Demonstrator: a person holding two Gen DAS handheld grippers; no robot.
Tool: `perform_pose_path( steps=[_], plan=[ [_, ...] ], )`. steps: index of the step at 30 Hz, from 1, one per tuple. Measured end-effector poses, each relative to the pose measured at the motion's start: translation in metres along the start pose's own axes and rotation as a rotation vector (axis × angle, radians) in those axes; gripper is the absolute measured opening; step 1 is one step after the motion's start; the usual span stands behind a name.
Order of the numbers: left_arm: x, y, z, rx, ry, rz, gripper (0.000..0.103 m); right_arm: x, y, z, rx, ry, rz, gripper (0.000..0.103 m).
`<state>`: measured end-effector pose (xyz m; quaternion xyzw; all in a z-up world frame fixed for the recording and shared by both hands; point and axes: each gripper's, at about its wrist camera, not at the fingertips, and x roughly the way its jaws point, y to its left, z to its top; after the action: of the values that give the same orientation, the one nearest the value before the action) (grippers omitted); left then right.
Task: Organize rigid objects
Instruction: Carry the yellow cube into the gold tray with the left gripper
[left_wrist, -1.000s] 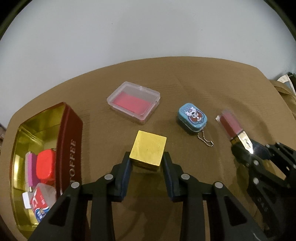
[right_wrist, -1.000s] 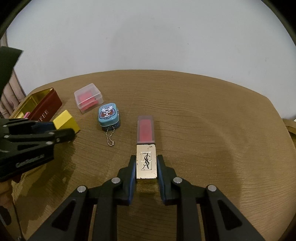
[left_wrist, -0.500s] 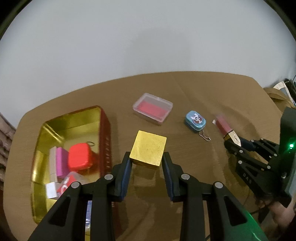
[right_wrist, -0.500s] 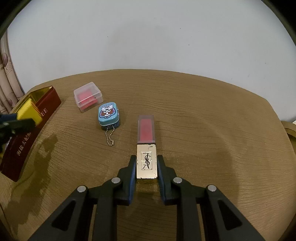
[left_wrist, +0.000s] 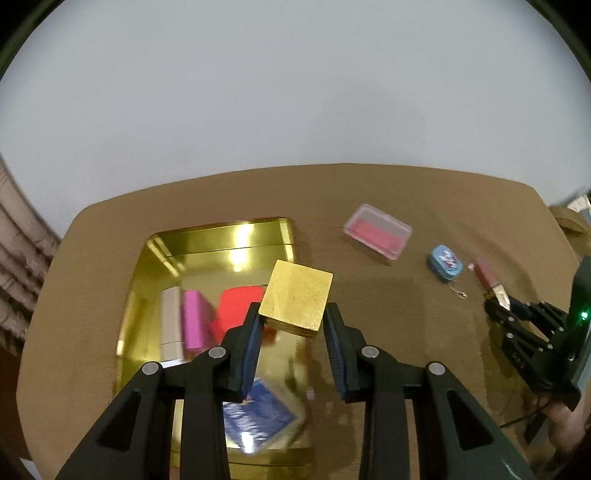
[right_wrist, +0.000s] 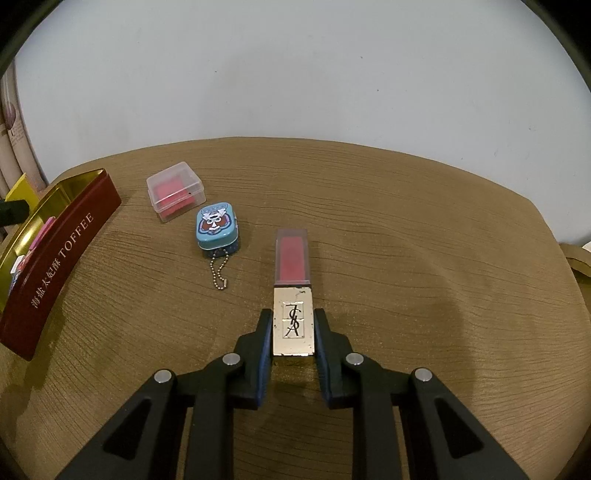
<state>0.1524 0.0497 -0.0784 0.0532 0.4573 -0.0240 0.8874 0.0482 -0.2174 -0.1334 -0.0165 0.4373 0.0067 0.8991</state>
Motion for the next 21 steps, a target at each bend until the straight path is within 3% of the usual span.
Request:
perform_pose_path(
  steps=[7,21],
  plan=[
    [-0.004,0.033,0.0,-0.036,-0.004,0.056,0.029,0.0,-0.001,0.0,0.003,0.0,0.0,0.021],
    [0.03,0.077,-0.014,-0.1,0.077,0.142,0.03,-0.001,-0.002,0.0,-0.002,0.0,-0.003,0.021]
  ],
)
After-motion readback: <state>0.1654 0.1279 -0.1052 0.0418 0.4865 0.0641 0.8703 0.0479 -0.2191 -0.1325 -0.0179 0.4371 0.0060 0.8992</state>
